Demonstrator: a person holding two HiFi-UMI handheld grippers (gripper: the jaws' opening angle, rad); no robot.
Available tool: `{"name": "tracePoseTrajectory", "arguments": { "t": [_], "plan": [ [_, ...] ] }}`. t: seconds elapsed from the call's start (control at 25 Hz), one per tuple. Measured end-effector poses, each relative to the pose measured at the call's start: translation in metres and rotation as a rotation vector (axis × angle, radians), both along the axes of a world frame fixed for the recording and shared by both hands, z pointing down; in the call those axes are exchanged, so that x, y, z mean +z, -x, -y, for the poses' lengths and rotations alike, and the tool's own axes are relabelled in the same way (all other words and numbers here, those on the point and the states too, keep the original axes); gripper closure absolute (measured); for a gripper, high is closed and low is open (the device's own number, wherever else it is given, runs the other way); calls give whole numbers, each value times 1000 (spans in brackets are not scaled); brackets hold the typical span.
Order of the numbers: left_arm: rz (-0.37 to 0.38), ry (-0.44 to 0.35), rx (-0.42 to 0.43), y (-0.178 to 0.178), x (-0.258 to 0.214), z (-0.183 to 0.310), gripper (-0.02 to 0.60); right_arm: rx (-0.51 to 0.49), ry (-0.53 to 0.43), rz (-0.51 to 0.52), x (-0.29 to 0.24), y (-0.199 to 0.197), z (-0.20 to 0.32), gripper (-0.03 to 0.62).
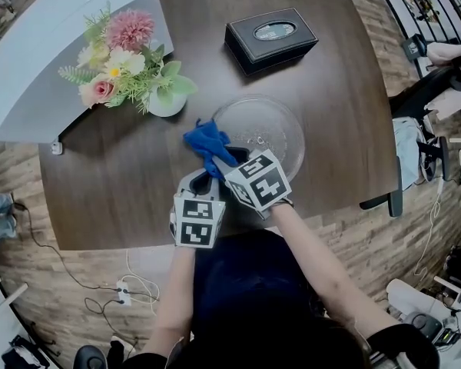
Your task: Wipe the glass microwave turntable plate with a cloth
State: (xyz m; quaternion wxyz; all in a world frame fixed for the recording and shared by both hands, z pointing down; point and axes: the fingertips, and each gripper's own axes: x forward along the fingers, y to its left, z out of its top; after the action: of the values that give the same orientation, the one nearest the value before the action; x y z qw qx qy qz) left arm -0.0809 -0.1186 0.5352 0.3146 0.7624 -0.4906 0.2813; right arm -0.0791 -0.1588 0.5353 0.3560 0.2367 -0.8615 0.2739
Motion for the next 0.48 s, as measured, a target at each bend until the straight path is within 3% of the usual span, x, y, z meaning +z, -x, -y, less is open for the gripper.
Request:
{"name": "tracePoseTrajectory", "arguments": {
  "t": [0.12, 0.48],
  "plan": [
    [0, 0, 0, 0, 0, 0, 578, -15, -46, -37, 1, -6, 1, 520],
    [4, -3, 1, 0, 0, 0, 578, 43, -52, -52, 1, -32, 11, 520]
  ]
}}
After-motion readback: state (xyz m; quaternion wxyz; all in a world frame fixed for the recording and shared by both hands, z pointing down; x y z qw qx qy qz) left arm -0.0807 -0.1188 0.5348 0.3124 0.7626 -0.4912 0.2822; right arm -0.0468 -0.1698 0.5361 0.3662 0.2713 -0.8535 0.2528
